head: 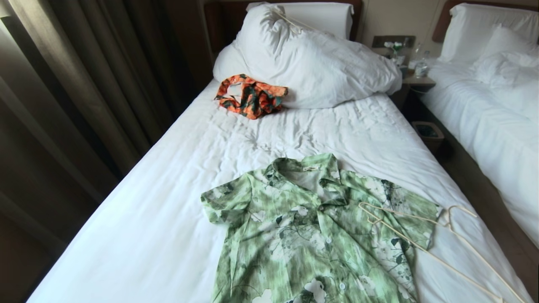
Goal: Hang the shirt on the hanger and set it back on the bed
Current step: Lift the shirt and hanger
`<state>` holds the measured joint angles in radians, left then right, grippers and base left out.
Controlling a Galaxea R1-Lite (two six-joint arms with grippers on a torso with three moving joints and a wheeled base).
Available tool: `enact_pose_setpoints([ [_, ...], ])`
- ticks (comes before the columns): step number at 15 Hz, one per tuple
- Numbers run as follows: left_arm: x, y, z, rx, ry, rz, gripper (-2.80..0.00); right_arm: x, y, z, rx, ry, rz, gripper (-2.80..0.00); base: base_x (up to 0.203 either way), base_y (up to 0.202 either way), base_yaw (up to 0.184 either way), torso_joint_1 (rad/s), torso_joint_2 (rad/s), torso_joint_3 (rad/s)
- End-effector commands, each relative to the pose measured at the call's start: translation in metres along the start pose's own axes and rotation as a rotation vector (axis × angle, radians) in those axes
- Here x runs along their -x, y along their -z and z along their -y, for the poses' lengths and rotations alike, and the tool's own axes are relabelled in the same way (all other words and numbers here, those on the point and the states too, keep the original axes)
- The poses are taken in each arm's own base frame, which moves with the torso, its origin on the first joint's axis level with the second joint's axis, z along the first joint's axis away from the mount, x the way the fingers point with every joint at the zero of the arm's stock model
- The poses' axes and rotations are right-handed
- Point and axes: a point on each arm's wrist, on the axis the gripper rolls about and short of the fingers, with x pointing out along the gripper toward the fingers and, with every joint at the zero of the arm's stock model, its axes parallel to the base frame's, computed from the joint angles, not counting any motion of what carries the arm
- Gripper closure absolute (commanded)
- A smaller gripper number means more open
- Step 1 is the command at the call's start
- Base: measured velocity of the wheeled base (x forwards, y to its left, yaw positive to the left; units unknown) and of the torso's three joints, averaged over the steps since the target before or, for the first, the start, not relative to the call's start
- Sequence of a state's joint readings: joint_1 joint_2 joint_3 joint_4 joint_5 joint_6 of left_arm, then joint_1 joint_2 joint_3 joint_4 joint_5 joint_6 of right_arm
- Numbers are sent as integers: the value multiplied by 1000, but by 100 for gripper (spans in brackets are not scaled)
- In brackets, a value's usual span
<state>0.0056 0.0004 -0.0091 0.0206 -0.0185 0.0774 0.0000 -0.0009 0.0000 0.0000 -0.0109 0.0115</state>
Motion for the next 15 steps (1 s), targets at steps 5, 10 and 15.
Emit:
enact_pose_setpoints([
  [5,0,0,0,-1,-1,1,0,0,0,0,1,0,-1,0,0,0,0,0,0,0],
  [10,0,0,0,-1,-1,3,0,0,-1,0,5,1,6,0,0,0,0,0,0,0],
  [15,0,0,0,-1,-1,1,0,1,-51,-1,13,-41,-2,0,0,0,0,0,0,0],
])
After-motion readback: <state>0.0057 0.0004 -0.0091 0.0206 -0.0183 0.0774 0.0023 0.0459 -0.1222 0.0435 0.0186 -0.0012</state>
